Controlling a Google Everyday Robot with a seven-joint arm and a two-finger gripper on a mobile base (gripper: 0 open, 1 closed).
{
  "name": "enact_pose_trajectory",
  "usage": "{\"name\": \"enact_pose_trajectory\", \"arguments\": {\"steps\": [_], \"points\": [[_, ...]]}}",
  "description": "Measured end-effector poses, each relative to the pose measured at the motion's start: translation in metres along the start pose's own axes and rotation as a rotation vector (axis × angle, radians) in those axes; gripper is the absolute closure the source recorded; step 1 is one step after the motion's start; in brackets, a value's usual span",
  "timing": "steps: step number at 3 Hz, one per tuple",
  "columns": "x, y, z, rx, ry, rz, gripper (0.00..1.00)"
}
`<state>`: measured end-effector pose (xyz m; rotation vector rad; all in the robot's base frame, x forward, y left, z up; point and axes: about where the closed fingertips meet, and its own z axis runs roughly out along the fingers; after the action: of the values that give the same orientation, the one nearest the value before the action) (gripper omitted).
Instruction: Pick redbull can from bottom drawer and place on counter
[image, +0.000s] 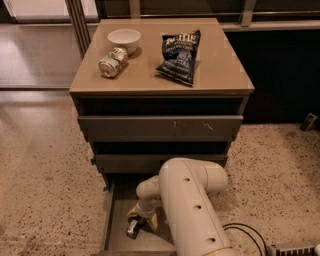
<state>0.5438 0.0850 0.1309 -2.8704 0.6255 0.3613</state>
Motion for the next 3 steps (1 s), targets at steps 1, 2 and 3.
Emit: {"name": "enact_pose_trajectory", "arguments": {"steps": [1, 2, 3], "points": [[0.0009, 0.0021, 0.0078, -0.011, -0.005, 0.007, 0.42], [0.0016, 0.0045, 0.0113, -0.012, -0.011, 0.011, 0.65], [0.0015, 0.0064, 0.0098, -0.008, -0.012, 0.013, 0.88]]}}
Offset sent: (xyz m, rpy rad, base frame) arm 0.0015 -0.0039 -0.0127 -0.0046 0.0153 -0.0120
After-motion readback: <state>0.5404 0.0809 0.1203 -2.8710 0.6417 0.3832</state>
